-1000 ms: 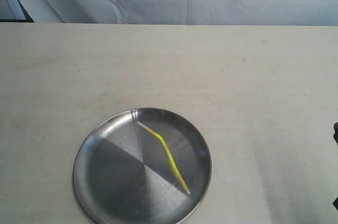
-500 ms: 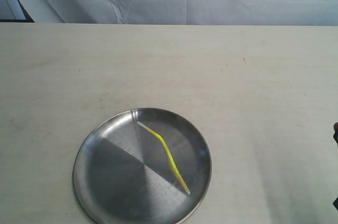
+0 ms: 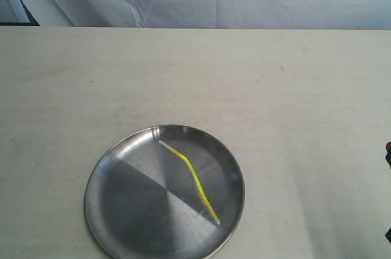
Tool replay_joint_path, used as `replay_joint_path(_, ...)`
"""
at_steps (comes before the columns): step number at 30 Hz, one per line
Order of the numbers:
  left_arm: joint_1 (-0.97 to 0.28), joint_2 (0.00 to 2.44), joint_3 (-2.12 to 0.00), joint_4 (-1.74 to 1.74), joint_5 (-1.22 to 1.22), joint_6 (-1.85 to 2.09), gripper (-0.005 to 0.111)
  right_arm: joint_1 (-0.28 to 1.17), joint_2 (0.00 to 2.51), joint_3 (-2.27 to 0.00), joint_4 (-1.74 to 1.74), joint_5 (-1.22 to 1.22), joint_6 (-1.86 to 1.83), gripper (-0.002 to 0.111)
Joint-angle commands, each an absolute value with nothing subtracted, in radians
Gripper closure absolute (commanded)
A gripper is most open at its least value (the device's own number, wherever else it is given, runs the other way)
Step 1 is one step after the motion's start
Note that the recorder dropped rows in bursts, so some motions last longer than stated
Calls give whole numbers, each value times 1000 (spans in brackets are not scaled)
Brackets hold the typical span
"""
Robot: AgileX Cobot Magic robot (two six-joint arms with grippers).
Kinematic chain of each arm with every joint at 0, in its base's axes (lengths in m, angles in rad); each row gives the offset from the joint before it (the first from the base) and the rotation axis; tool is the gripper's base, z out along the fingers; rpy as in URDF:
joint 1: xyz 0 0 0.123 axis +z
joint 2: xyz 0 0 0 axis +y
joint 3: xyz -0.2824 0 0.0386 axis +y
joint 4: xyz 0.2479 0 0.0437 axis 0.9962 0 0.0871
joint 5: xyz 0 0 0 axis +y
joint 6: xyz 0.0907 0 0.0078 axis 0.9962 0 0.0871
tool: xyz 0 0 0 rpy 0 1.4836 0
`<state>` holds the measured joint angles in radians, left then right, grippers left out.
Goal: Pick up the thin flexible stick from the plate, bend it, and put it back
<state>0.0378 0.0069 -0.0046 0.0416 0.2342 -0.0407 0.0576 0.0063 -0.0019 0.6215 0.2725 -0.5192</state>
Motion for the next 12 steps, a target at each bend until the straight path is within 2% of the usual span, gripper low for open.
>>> replay_joint_path(1, 41, 0, 0, 47, 239, 43, 48, 53, 0, 0, 623, 267, -520, 108)
replay_joint_path(12, 41, 0, 0, 47, 240, 29, 48, 53, 0, 0, 623, 267, -520, 108)
